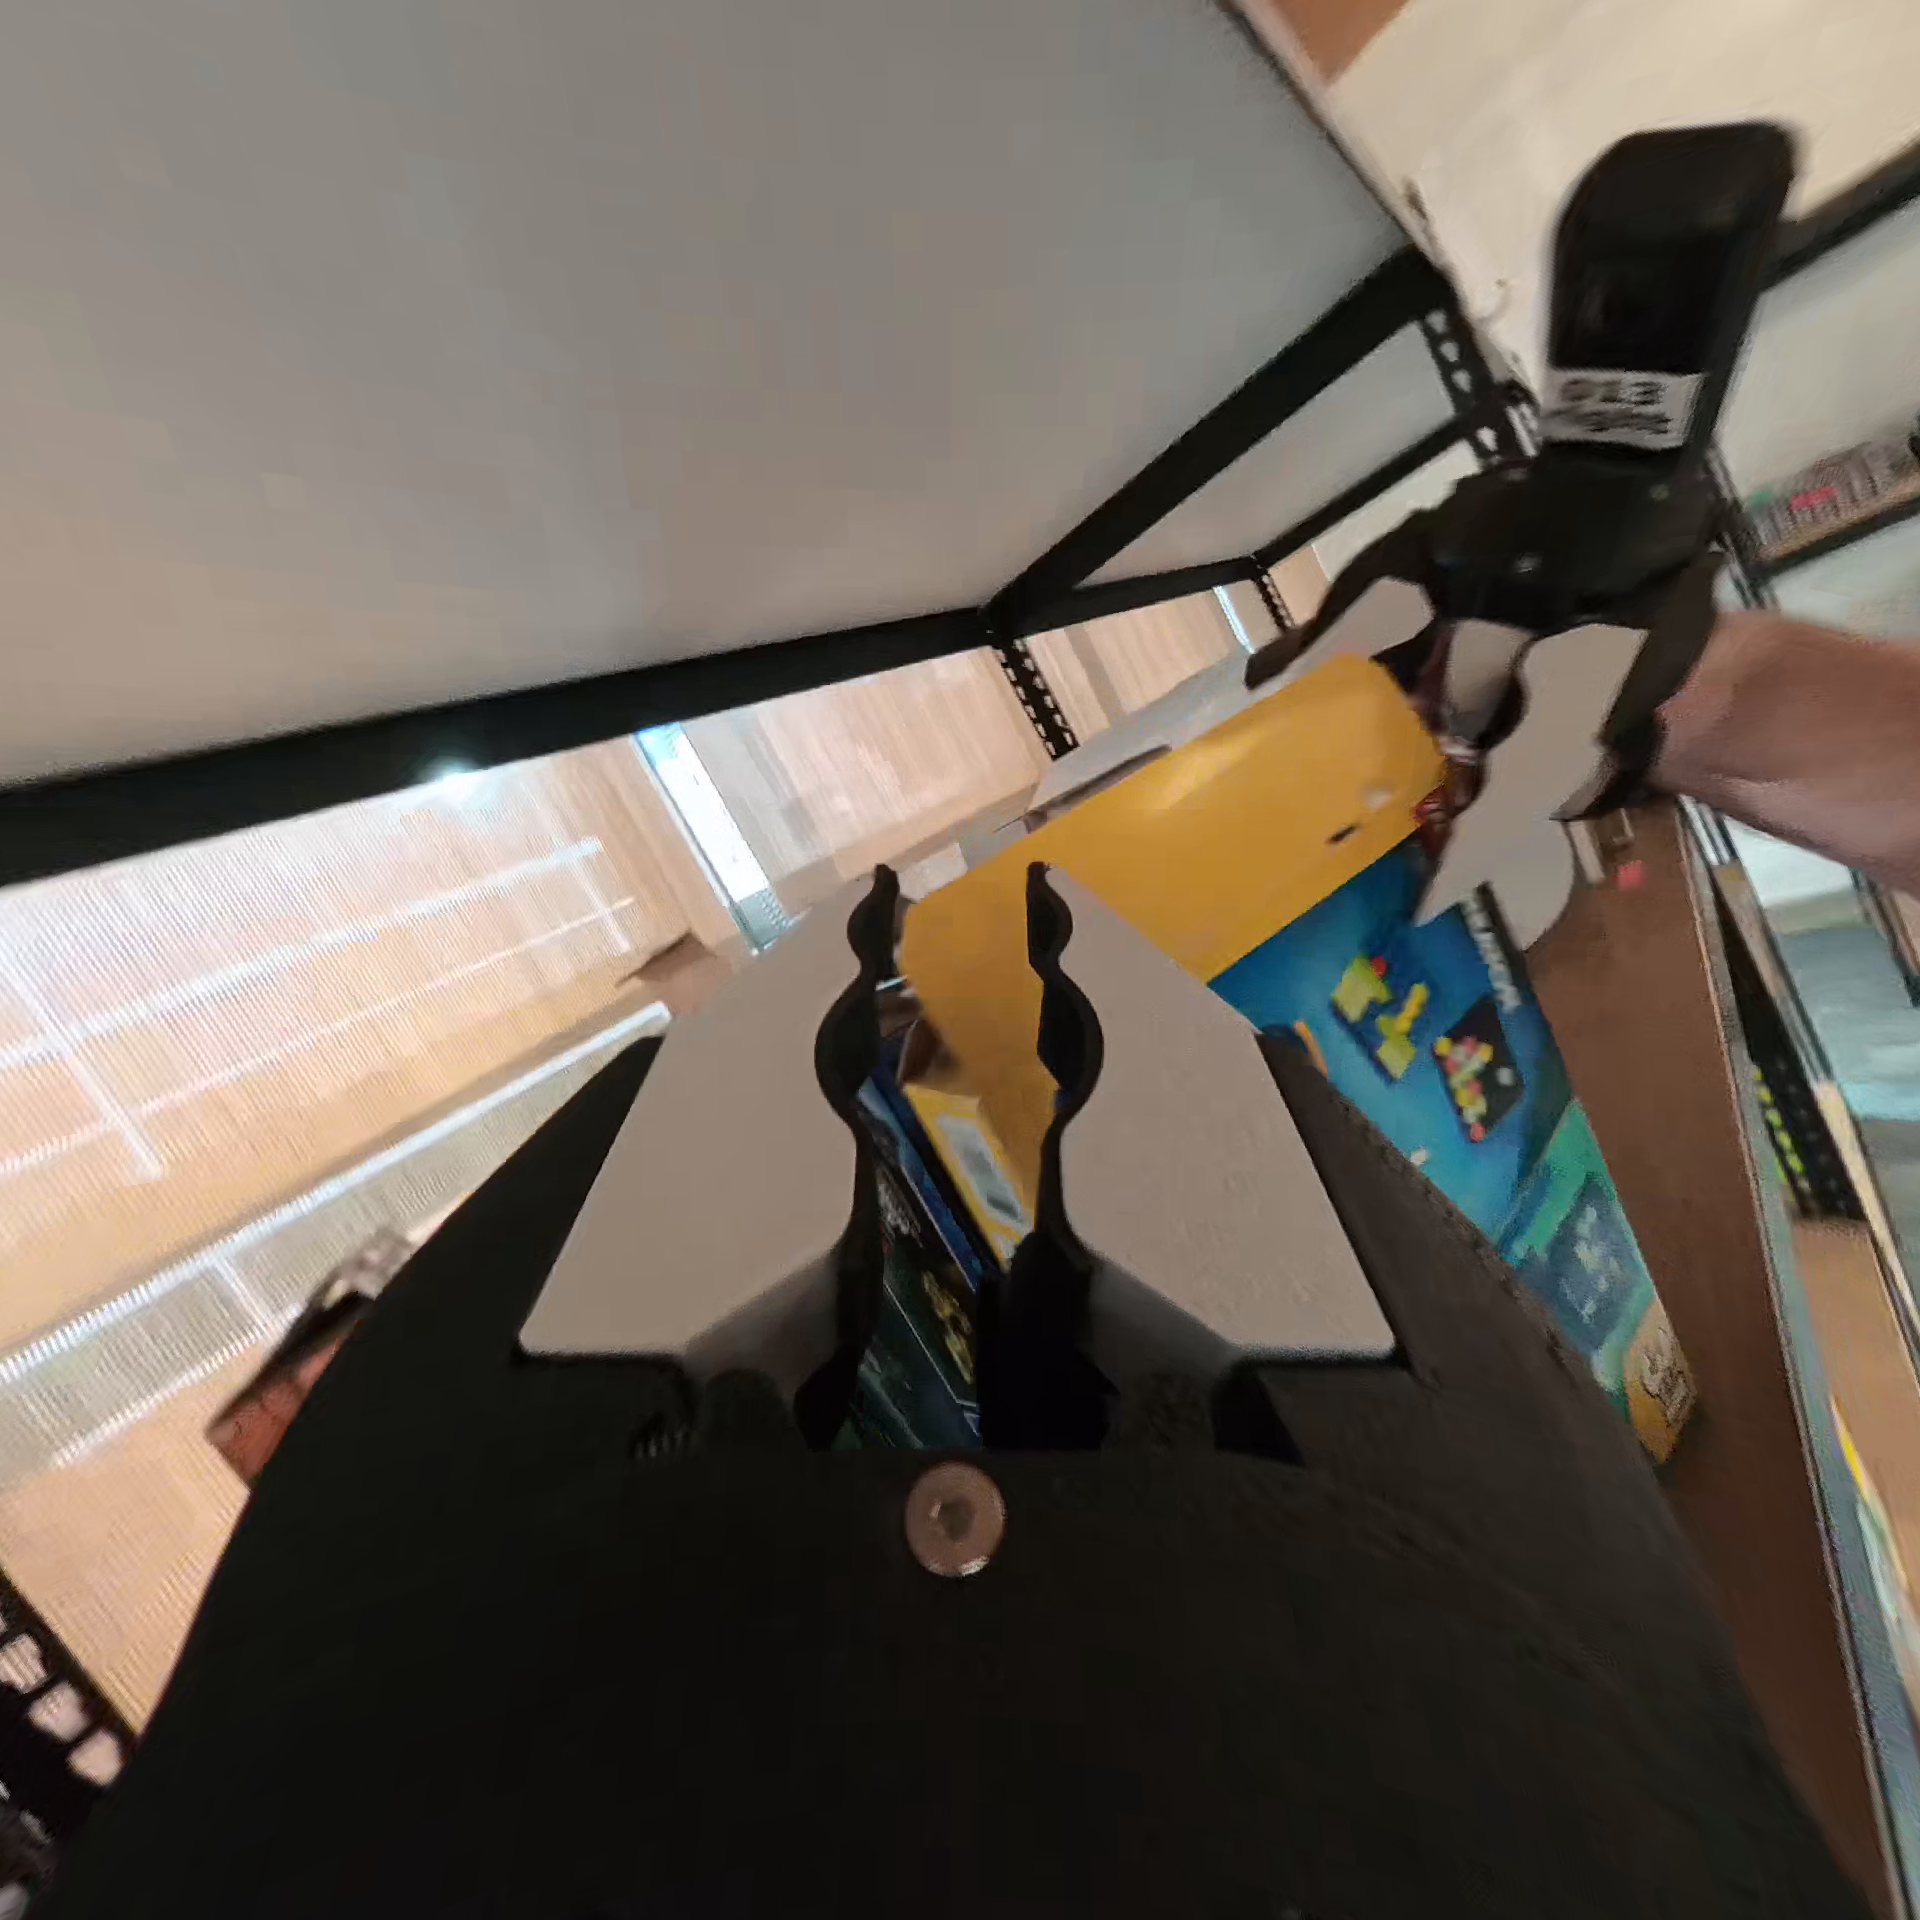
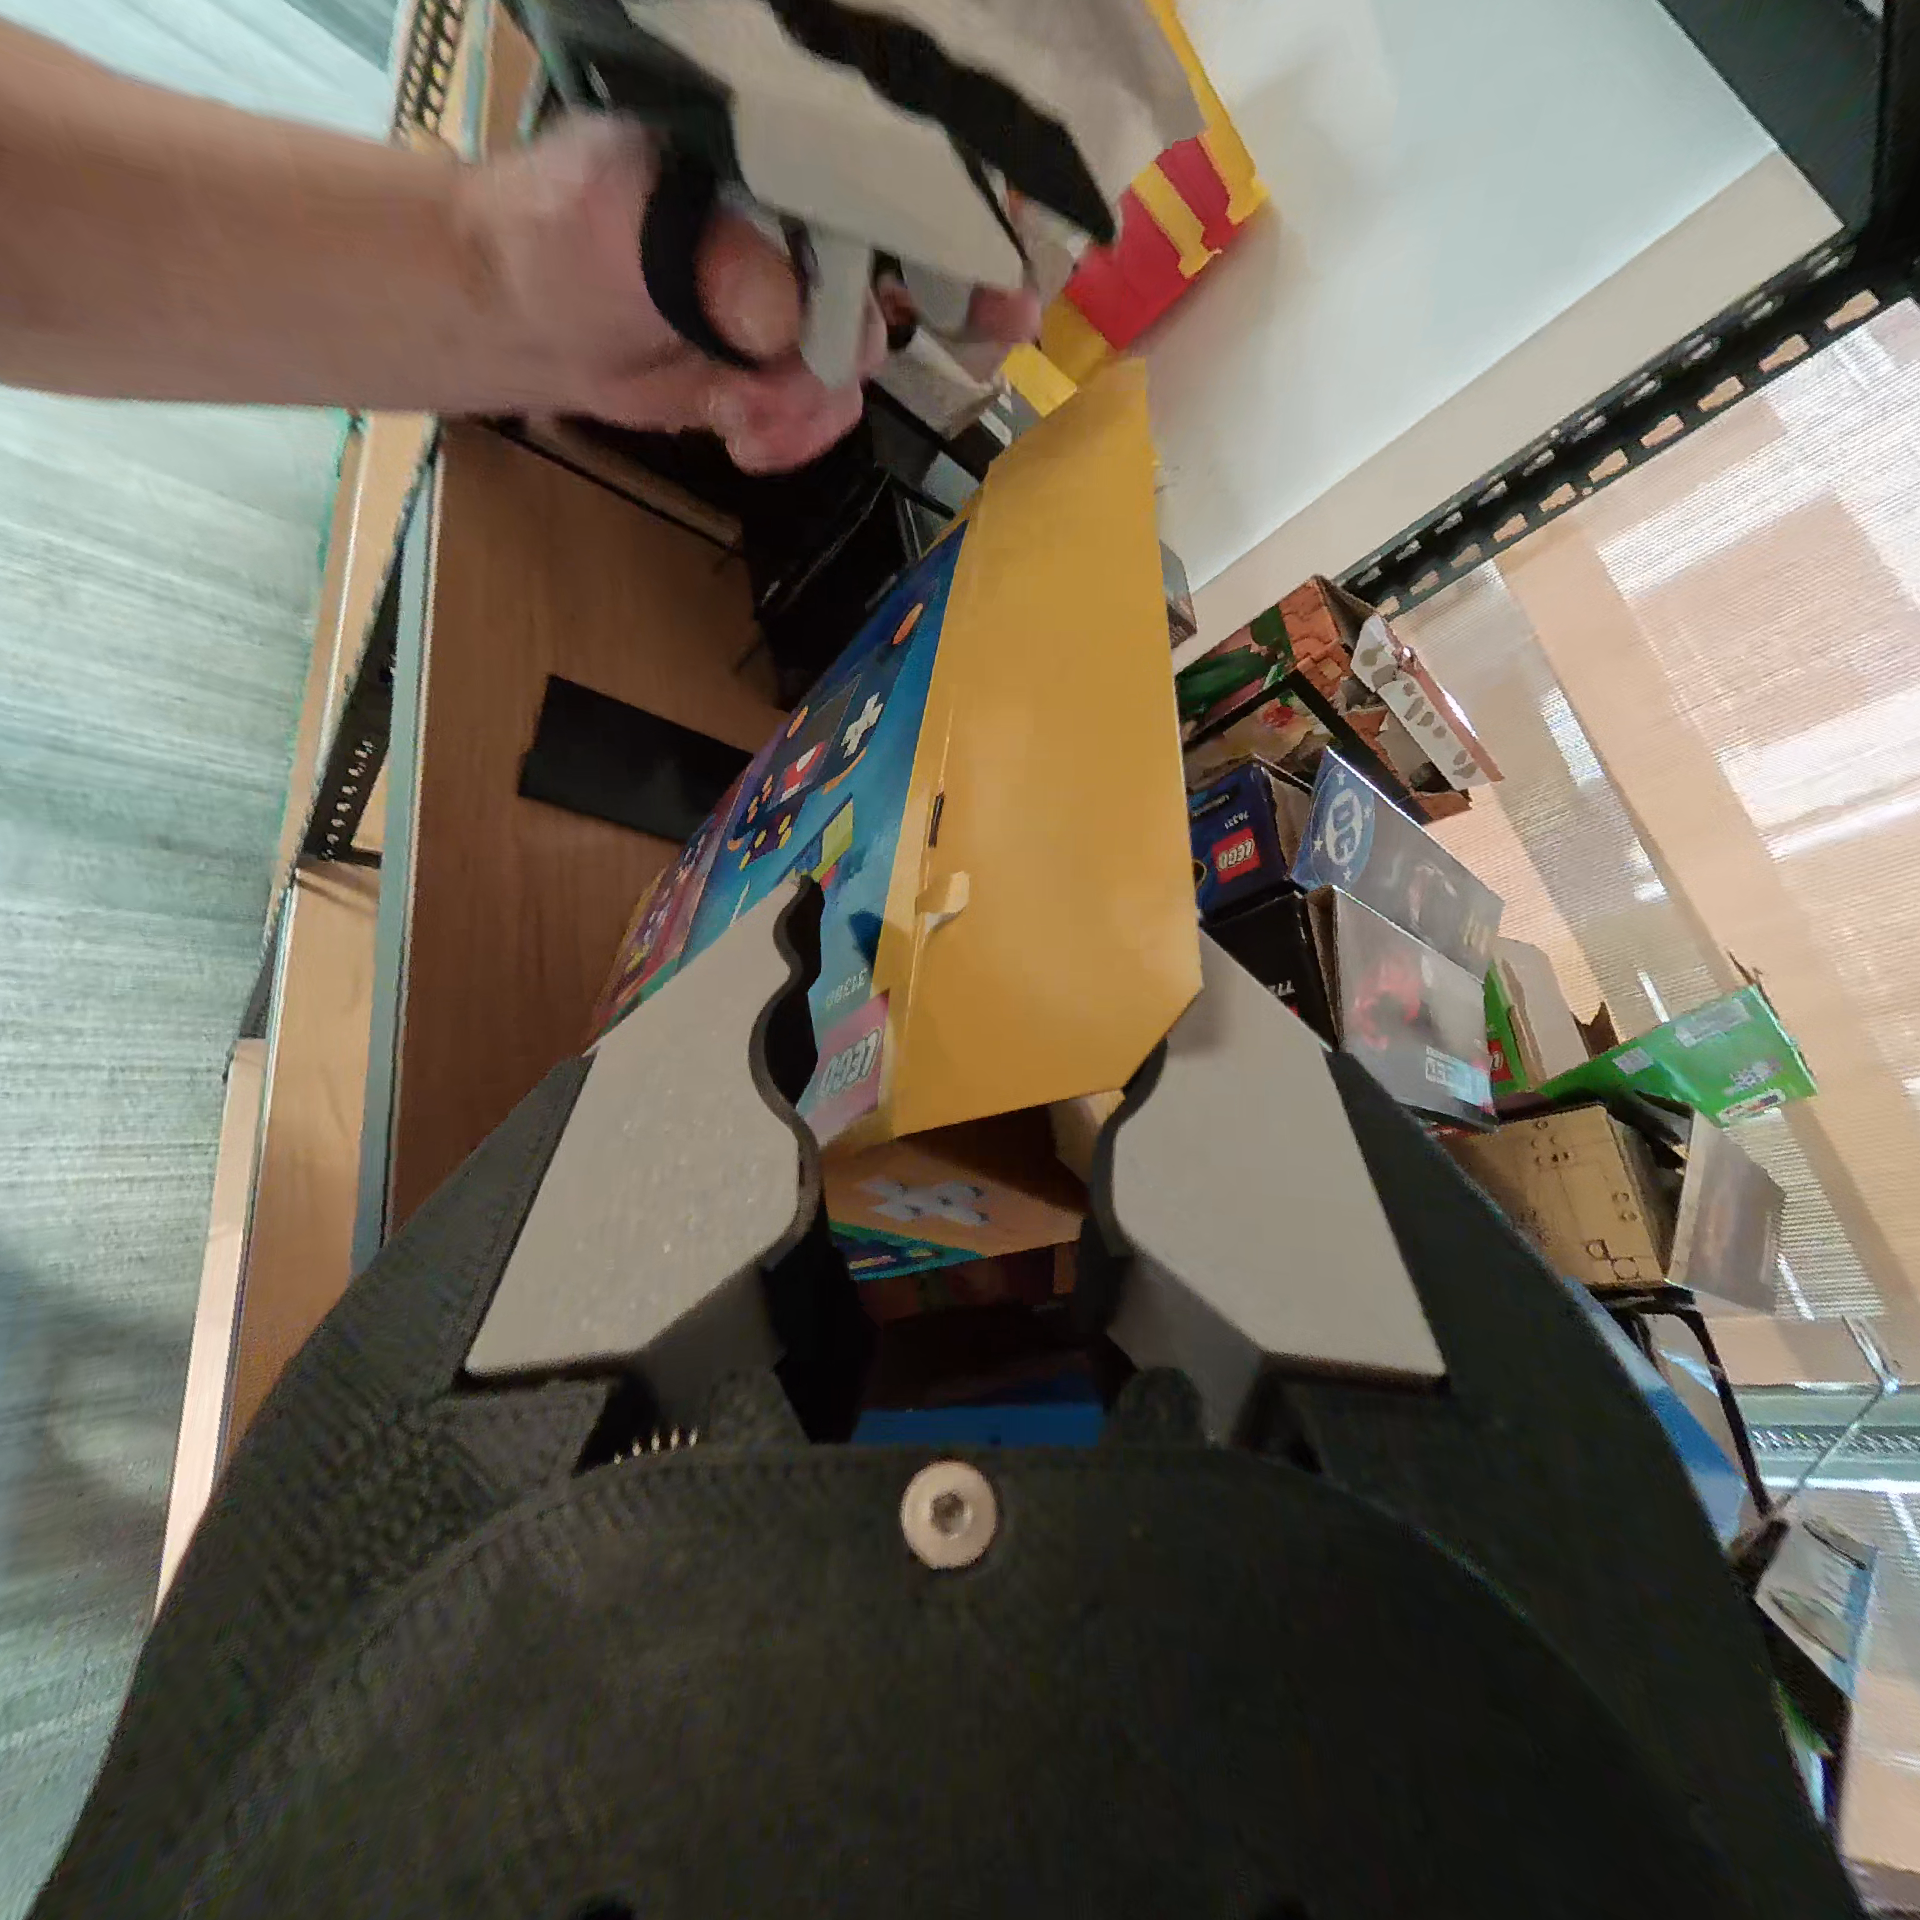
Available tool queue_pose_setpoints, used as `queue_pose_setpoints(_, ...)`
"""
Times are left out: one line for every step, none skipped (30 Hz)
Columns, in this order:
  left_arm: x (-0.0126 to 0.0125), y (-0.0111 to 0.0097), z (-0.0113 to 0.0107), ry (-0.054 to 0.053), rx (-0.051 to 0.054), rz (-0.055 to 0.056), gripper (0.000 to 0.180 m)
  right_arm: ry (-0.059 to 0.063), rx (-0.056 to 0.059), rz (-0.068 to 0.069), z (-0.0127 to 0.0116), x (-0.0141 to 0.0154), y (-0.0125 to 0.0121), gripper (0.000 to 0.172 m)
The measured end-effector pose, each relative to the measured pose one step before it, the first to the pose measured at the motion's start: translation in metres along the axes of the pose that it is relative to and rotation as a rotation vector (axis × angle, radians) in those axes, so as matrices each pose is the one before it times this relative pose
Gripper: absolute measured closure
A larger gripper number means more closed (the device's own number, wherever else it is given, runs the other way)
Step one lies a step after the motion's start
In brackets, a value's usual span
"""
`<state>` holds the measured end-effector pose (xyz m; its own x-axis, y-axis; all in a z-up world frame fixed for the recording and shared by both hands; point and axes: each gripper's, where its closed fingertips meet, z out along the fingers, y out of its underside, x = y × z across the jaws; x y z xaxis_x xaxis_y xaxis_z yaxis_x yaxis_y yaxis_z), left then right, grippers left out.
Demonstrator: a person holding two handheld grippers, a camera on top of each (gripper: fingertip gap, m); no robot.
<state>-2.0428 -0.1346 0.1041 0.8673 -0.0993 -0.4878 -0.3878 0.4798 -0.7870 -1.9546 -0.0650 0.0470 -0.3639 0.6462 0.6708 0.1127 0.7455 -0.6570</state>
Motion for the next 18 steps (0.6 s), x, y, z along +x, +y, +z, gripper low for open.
queue_pose_setpoints(0.00579, -0.00542, 0.00224, 0.02, -0.0237, 0.0366, 0.157, 0.0012, -0.0127, -0.0113, 0.00029, 0.00049, 0.00203, 0.119)
queue_pose_setpoints(0.00135, 0.00214, 0.0044, -0.0008, -0.0556, 0.0449, 0.156, -0.0042, -0.0034, -0.0271, -0.00049, -0.00159, 0.00048, 0.119)
queue_pose_setpoints(-0.00185, 0.00644, 0.00481, -0.0095, -0.0586, 0.0341, 0.157, 0.0003, -0.009, -0.0284, -0.00023, -0.00154, 0.00068, 0.119)
queue_pose_setpoints(0.00054, 0.00587, 0.00382, 0.0061, -0.0362, 0.0314, 0.157, -0.0045, -0.0087, -0.0251, -0.00036, -0.00195, 0.00004, 0.119)
queue_pose_setpoints(0.00119, 0.00056, 0.00259, 0.0025, 0.0008, 0.0182, 0.159, -0.0049, -0.0127, -0.0196, -0.00028, -0.00134, -0.00014, 0.119)
queue_pose_setpoints(0.00746, -0.00208, 0.00257, 0.0382, 0.0047, 0.0047, 0.157, 0.0075, -0.0236, -0.0104, 0.00065, 0.00114, 0.00153, 0.119)
queue_pose_setpoints(0.0065, -0.00178, 0.00384, 0.0175, -0.0099, 0.0256, 0.152, -0.0018, -0.0105, -0.018, -0.00007, -0.00061, 0.00058, 0.119)
queue_pose_setpoints(0.00383, -0.00005, 0.00436, -0.0043, -0.0226, 0.0451, 0.151, -0.0176, 0.0074, -0.0101, -0.00111, -0.00241, -0.00188, 0.119)
queue_pose_setpoints(0.0007, 0.00077, 0.00427, -0.0102, -0.0225, 0.0175, 0.153, -0.0046, -0.0036, -0.005, 0.00018, -0.00066, -0.00074, 0.12)
queue_pose_setpoints(0.00068, -0.00093, 0.00266, 0.0058, -0.0006, -0.0027, 0.155, 0.0058, -0.0053, -0.0222, -0.00027, -0.00047, -0.0006, 0.12)
queue_pose_setpoints(-0.00014, -0.00227, 0.00114, 0.0048, 0.0189, 0.0036, 0.159, 0.0019, 0.0014, -0.0067, -0.00036, -0.00107, -0.0014, 0.12)
queue_pose_setpoints(0.00015, 0.00101, 0.00205, 0.011, 0.0001, -0.0076, 0.158, 0.0032, 0.0037, 0.0151, 0.00048, -0.00023, -0.00093, 0.119)
queue_pose_setpoints(-0.00108, 0.00183, 0.00216, 0.0032, -0.0084, -0.0106, 0.157, 0.0133, -0.0004, 0.023, 0.00115, 0.00089, 0.00029, 0.116)
queue_pose_setpoints(-0.00074, 0.00134, 0.00157, -0.0021, -0.0093, 0.0109, 0.157, 0.0044, 0.0151, 0.0183, 0.00069, -0.00121, -0.00171, 0.113)
queue_pose_setpoints(-0.00037, 0.00105, 0.00151, -0.0056, -0.0155, 0.026, 0.158, 0.0077, 0.0093, 0.0113, 0.00011, -0.00083, -0.00064, 0.109)
queue_pose_setpoints(0.00005, 0.00146, 0.00269, -0.0063, -0.0224, 0.0197, 0.158, 0.0128, -0.0068, 0.0065, 0.0, 0.00034, 0.00254, 0.106)
queue_pose_setpoints(0.00004, 0.00167, 0.00344, 0.0028, -0.0227, 0.0051, 0.156, 0.0158, -0.0104, -0.0066, -0.00118, 0.00107, 0.00334, 0.105)
queue_pose_setpoints(-0.00136, 0.00045, 0.00291, 0.0042, -0.0121, -0.0074, 0.158, 0.021, 0.0011, -0.0152, -0.00309, 0.0021, 0.00162, 0.11)
